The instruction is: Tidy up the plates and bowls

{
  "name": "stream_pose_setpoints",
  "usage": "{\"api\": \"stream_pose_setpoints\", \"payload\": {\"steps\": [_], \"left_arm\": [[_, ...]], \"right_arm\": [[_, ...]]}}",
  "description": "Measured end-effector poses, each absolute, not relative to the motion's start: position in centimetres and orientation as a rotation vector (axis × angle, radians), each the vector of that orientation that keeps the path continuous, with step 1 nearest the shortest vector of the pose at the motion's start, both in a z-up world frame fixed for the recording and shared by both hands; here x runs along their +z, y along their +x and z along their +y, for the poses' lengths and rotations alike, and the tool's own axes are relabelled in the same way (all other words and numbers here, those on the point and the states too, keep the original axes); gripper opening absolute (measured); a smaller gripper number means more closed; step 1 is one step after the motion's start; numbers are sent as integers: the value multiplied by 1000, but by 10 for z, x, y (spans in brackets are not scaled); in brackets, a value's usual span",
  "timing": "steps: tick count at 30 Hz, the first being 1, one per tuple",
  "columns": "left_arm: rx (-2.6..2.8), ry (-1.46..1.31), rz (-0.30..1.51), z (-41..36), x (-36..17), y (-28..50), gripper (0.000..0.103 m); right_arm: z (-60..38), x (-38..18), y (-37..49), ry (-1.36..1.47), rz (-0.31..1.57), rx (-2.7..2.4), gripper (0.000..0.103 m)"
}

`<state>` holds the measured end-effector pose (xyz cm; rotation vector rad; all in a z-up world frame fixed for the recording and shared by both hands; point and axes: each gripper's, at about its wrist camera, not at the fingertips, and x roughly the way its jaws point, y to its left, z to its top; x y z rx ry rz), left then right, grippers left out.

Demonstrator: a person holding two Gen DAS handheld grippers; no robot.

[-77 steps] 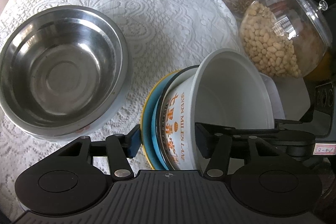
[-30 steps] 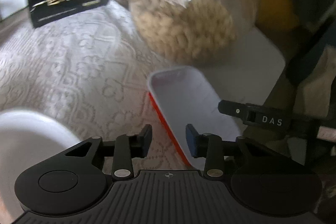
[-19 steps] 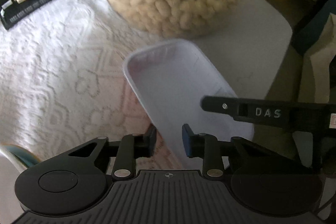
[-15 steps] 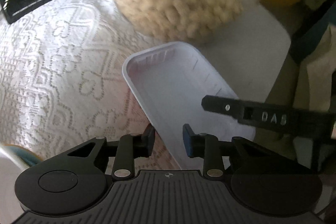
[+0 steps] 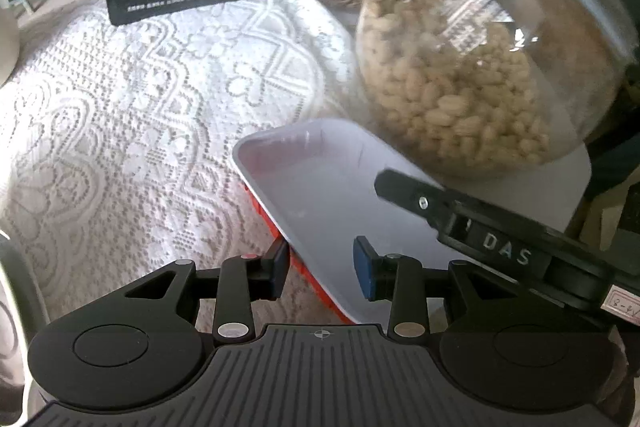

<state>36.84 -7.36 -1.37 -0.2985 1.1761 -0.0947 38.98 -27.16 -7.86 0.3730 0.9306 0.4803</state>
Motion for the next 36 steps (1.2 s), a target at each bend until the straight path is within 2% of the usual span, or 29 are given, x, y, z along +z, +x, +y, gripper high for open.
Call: {"api": "stream_pose_setpoints", "payload": {"steps": [12, 20, 24, 27, 31, 32, 36], "left_arm": [[-95, -325, 1187, -71, -31, 387, 36], [-104, -453, 1091, -40, -12, 363, 36], [-135, -536, 995, -16, 8, 329, 35], [-104, -560, 871, 6, 27, 286, 35], [24, -526, 745, 38, 45, 220, 35], [42, -523, 736, 45, 47, 207, 35], [72, -543, 716, 67, 47, 169, 35]], "right_arm": [[-272, -103, 390, 293, 964, 451, 46], [-283, -98, 391, 305, 912, 426, 52], [-283, -94, 384, 280, 872, 405, 52], [-277, -83, 368, 196, 775, 360, 53], [-266, -70, 335, 90, 637, 266, 58], [-266, -67, 324, 103, 605, 235, 61], [-271, -62, 284, 231, 602, 199, 62]]}}
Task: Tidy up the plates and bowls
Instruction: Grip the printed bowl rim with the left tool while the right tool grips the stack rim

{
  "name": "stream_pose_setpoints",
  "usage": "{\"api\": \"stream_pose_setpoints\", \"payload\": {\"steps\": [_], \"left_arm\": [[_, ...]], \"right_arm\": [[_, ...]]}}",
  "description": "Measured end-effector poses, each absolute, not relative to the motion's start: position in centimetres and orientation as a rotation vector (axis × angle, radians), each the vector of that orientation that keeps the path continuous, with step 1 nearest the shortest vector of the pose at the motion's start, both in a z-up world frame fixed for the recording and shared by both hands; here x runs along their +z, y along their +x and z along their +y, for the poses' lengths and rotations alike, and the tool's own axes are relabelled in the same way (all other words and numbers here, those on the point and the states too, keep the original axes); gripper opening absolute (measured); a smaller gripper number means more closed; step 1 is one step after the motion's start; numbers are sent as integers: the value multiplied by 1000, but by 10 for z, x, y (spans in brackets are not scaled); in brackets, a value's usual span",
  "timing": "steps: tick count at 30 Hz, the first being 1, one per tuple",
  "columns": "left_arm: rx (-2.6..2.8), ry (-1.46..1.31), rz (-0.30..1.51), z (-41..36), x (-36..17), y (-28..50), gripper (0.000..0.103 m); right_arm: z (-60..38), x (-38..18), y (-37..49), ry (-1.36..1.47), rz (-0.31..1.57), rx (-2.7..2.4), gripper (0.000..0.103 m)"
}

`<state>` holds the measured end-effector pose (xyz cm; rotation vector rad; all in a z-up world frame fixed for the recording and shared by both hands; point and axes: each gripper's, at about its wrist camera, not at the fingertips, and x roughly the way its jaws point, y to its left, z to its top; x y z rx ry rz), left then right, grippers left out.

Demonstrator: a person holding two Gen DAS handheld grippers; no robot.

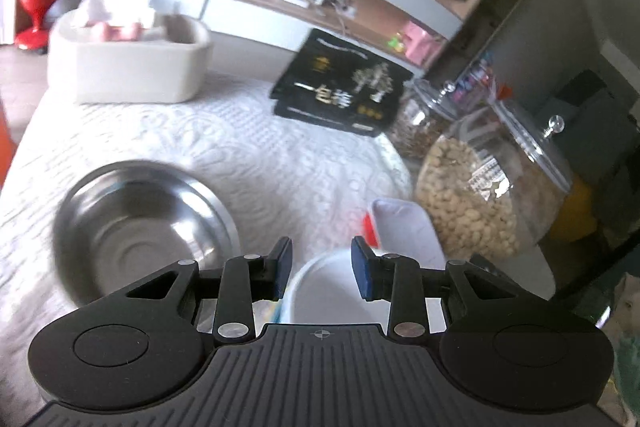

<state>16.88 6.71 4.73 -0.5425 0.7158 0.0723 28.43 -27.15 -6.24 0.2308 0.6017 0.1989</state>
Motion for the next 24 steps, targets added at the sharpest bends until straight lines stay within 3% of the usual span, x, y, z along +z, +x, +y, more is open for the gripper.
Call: {"api": "stream_pose_setpoints", "payload": {"steps": [5, 12, 17, 24], "left_arm": [[128, -562, 726, 78, 40, 146, 35], [76, -580, 780, 62, 19, 141, 36], [123, -563, 800, 58, 8, 136, 42], [82, -619, 830, 62, -2, 139, 42]], "right_arm": [[-257, -50, 245, 312, 669, 326, 62], [-218, 2, 209, 210, 603, 512, 63], [-186, -15, 210, 90, 686, 511, 63], [-190, -44, 215, 83, 802, 463, 63]]}}
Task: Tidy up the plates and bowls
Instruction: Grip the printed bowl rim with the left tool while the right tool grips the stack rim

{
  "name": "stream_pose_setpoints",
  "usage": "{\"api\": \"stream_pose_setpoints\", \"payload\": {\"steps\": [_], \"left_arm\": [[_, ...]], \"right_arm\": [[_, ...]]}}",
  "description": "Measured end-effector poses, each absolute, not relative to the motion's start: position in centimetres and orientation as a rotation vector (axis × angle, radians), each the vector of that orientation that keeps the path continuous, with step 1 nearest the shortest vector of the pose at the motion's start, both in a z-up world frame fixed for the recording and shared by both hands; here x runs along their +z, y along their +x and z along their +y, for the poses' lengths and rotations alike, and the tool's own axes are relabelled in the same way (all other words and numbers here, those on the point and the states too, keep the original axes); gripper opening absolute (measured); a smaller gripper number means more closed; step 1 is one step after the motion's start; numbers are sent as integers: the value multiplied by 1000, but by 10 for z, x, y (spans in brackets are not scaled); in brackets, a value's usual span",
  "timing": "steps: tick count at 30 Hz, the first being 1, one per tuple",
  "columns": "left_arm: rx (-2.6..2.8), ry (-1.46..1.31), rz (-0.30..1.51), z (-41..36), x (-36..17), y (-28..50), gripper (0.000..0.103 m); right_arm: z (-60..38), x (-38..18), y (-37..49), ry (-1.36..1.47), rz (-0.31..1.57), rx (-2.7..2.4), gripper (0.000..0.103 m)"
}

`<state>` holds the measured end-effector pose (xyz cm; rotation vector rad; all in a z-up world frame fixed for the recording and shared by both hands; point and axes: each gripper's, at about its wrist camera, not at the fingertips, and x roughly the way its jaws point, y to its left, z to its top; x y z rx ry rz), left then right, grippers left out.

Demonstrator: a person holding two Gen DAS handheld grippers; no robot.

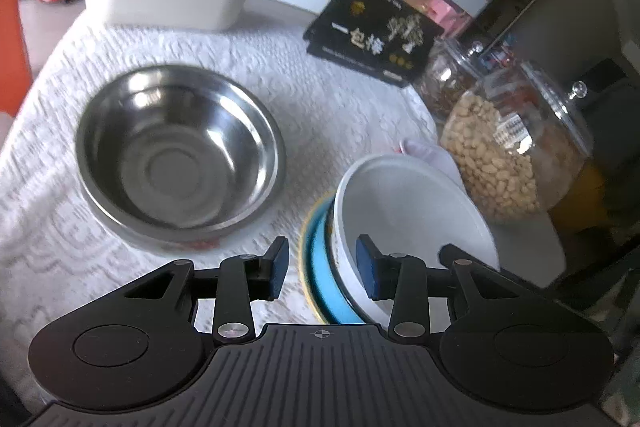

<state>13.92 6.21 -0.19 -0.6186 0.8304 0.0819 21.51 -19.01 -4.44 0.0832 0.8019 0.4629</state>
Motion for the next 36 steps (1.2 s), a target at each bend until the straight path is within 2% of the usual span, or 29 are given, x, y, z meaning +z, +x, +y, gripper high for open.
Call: {"api": "stream_pose_setpoints", "payload": {"steps": [5, 10, 15, 19, 28, 36], "left_arm": [[75, -669, 875, 64, -15, 146, 50], [51, -691, 942, 60, -25, 162, 46], [40, -662, 1012, 55, -29, 182, 54], [13, -627, 1075, 50, -28, 197, 66], [41, -452, 1191, 33, -23, 230, 66], [42, -436, 1264, 33, -21, 243, 66]], "right_arm": [[-192, -55, 223, 114, 854, 478, 63], [-187, -70, 232, 202, 971, 573, 63], [-179, -80, 252, 226, 1067, 642, 65], [-172, -88, 271, 209, 1162, 698, 65], [-156, -86, 284, 114, 1193, 719, 67], [-166, -95, 296, 240, 1268, 772, 65]]}}
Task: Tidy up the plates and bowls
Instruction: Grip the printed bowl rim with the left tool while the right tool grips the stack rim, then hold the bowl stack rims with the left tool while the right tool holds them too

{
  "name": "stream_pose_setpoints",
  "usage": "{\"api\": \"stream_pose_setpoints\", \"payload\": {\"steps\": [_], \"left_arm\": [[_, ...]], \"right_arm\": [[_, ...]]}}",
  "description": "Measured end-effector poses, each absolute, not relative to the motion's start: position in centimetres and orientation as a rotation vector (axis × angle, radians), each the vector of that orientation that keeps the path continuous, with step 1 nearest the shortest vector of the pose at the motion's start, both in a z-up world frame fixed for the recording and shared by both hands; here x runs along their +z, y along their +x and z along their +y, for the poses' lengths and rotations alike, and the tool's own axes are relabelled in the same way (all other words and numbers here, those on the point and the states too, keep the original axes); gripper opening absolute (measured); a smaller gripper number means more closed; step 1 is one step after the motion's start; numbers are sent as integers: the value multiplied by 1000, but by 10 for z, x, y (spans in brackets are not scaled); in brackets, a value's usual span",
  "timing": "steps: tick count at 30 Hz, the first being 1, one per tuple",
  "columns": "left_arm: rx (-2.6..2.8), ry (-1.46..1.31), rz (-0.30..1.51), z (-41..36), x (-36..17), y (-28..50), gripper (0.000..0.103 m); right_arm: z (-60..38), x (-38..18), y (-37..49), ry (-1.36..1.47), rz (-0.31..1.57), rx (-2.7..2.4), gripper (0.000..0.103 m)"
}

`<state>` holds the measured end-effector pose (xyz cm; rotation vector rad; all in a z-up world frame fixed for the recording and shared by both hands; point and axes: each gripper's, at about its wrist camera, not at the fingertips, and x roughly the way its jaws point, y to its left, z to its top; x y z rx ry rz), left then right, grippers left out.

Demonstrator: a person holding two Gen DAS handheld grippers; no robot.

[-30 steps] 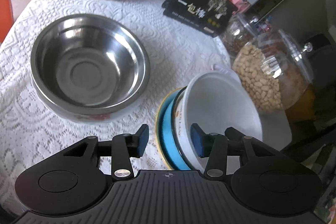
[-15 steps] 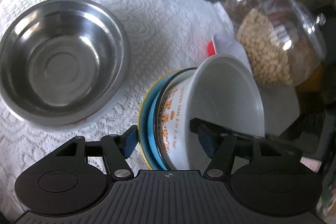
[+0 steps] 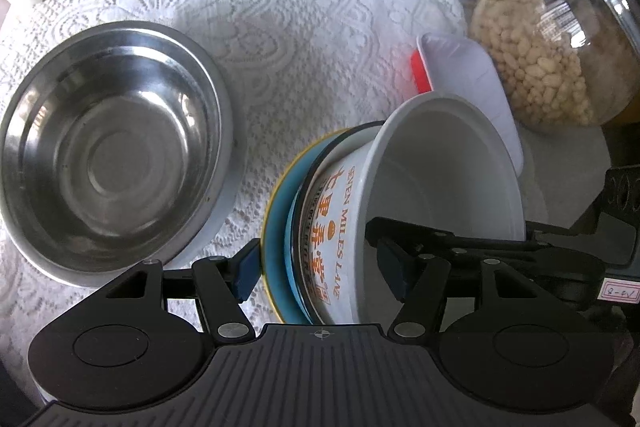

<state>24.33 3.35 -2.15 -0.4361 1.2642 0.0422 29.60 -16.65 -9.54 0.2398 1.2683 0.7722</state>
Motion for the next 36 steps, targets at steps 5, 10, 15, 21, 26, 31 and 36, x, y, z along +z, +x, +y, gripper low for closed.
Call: {"api": "stream_pose_setpoints", "payload": {"steps": [5, 10, 15, 21, 26, 31, 36], "left_arm": [[46, -427, 1283, 32, -24, 246, 67], [16, -467, 1284, 36, -36, 242, 67], [-20, -605, 1224, 52, -47, 233, 66], [-34, -617, 1205, 54, -52, 232, 61], [-65, -633, 1219, 60, -54, 232, 56], [-79, -641, 1238, 62, -54, 235, 54], [-95, -665, 1244, 65, -55, 235, 56]], "right_arm": [[-168, -98, 298, 238, 1288, 773, 65], [-166, -102, 306, 217, 1355, 769, 65], [-167, -83, 307, 178, 1342, 762, 65], [-155, -64, 302, 84, 1336, 735, 74], [-147, -64, 301, 42, 1348, 721, 78], [-147, -70, 306, 71, 1382, 729, 80], [-148, -71, 306, 96, 1391, 732, 82]]}}
